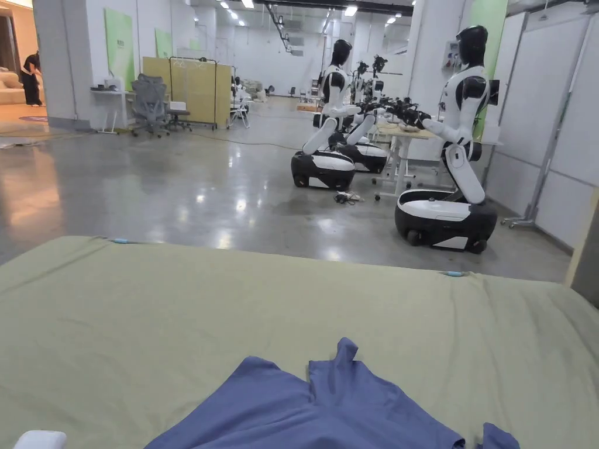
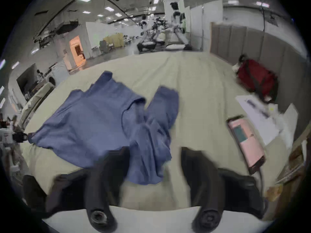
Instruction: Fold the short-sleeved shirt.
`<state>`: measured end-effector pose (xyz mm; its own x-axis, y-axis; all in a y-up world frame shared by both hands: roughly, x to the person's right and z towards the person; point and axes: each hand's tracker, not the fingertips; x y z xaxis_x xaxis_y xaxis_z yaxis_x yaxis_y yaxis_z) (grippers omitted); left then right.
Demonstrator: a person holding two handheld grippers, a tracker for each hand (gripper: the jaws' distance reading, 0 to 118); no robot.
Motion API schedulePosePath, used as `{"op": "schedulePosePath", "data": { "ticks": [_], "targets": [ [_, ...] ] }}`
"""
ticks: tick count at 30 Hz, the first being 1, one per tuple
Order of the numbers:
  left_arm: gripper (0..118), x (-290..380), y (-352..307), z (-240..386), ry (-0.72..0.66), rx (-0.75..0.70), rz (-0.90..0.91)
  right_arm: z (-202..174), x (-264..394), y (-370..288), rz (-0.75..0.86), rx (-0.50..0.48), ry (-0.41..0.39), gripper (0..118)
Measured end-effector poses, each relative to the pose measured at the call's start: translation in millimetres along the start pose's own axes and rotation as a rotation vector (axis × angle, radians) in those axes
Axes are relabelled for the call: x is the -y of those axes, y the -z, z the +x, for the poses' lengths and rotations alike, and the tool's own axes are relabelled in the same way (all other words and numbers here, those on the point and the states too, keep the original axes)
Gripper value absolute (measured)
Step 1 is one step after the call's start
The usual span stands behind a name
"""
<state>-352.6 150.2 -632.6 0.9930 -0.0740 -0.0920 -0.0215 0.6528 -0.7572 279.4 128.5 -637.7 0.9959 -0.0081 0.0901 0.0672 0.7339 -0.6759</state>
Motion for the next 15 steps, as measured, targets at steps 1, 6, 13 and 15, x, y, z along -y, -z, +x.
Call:
{"op": "schedulePosePath", "data": {
  "ticks": [1, 6, 13, 15],
  "targets": [
    [107, -2, -13, 6, 0.023, -0.009, 0.053, -6, -7, -12, 0.059, 0.002, -0.025, 87],
    [108, -20, -86, 61, 0.049, 0.09, 0.437, -79, -44, -98, 0.462, -0.117, -0.063, 87],
    [66, -17, -125, 116, 0.096, 0.078, 0.705, -149, -49, -129, 0.62, -0.124, -0.114, 37],
    [0, -19, -119, 117, 0.14, -0.001, 0.695, -160, -48, -125, 0.633, -0.073, -0.145, 5]
  ]
}}
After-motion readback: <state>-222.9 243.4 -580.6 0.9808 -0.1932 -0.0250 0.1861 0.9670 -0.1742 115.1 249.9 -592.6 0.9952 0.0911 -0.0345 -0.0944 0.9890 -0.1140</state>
